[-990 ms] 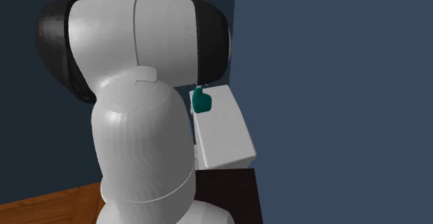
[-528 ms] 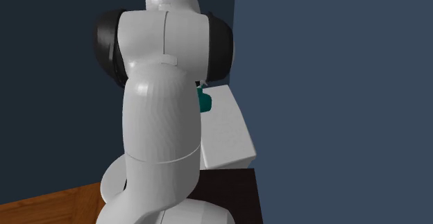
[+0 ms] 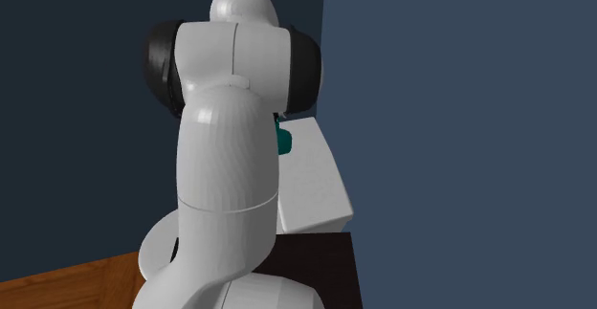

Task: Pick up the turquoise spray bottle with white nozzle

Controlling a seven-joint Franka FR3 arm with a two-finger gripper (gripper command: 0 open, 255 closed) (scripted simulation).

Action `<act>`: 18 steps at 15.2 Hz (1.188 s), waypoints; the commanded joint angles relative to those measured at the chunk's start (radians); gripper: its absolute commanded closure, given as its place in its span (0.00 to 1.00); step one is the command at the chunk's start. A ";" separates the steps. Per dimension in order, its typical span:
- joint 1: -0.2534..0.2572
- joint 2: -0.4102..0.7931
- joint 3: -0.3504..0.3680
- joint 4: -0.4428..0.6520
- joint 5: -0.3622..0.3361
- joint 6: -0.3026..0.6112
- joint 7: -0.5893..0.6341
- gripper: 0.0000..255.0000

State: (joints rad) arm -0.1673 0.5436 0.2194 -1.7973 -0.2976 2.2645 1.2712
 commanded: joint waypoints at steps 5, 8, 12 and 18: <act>0.001 0.003 -0.001 -0.001 -0.001 0.004 0.002 1.00; 0.001 0.003 -0.001 -0.002 -0.001 0.004 0.002 1.00; -0.001 -0.013 0.003 0.003 0.005 -0.015 -0.004 1.00; -0.008 -0.062 0.014 0.014 0.024 -0.073 -0.021 1.00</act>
State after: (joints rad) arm -0.1736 0.4908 0.2316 -1.7839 -0.2768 2.2008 1.2535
